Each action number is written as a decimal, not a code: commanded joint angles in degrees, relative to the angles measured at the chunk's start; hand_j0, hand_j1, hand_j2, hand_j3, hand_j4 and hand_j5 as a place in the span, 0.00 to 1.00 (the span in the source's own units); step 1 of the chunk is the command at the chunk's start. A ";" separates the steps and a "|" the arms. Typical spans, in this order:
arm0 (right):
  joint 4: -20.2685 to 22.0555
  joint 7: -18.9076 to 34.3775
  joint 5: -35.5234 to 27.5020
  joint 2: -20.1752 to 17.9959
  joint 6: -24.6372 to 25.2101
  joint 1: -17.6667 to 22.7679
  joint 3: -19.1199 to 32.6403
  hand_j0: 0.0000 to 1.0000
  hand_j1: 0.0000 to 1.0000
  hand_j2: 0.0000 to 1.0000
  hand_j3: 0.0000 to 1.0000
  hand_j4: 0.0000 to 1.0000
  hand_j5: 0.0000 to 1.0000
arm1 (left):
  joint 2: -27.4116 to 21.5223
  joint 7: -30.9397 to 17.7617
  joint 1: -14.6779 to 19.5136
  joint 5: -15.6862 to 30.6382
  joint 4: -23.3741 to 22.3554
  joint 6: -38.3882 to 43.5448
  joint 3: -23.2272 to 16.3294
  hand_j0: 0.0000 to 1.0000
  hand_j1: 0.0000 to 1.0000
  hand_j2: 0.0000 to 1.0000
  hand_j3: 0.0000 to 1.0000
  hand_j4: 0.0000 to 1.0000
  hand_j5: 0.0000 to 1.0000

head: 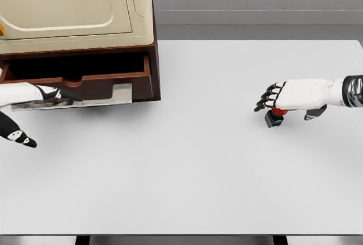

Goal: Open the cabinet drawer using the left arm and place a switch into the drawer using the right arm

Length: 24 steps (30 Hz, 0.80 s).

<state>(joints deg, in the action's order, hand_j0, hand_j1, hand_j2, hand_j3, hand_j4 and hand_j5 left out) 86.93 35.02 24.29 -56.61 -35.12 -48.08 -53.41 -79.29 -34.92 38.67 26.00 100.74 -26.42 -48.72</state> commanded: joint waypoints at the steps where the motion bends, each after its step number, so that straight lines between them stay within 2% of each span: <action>1: 0.00 -0.02 -0.21 -0.08 0.12 0.00 0.06 1.00 1.00 1.00 1.00 1.00 1.00 | -0.78 -0.08 0.00 1.78 0.24 -3.11 -1.11 1.00 1.00 1.00 1.00 1.00 1.00; 6: 0.00 -0.02 -0.21 0.01 0.12 0.00 0.06 1.00 1.00 1.00 1.00 1.00 1.00 | -2.80 -0.08 -0.62 1.86 0.24 -8.56 -3.13 1.00 1.00 1.00 1.00 1.00 1.00; 11: 0.00 -0.02 -0.21 0.01 0.12 0.00 0.06 0.99 0.99 0.99 0.99 0.99 0.99 | -7.11 -0.08 -0.62 2.92 0.24 -8.58 -7.26 1.00 1.00 1.00 1.00 1.00 1.00; 16: -0.70 -0.02 -0.21 0.10 0.12 0.09 -0.03 0.99 0.99 0.99 0.99 0.99 0.99 | -7.98 -0.08 -0.53 5.11 0.24 -8.58 -7.26 1.00 1.00 1.00 1.00 1.00 1.00; 20: -3.25 -0.02 0.76 1.24 0.12 0.09 -0.03 1.00 1.00 1.00 1.00 1.00 1.00 | -8.78 -0.08 -0.53 6.26 0.24 -8.58 -7.26 1.00 1.00 1.00 1.00 1.00 1.00; 24: -3.43 -0.02 0.76 1.33 0.12 0.00 0.15 1.00 1.00 1.00 1.00 1.00 1.00 | -10.36 -0.08 -0.44 7.40 0.24 -8.58 -7.26 1.00 1.00 1.00 1.00 1.00 1.00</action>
<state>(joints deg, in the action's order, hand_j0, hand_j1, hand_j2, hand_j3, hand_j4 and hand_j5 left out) 83.80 35.02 25.14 -55.36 -35.13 -47.99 -53.37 -88.77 -35.00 38.24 32.35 100.98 -35.13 -56.02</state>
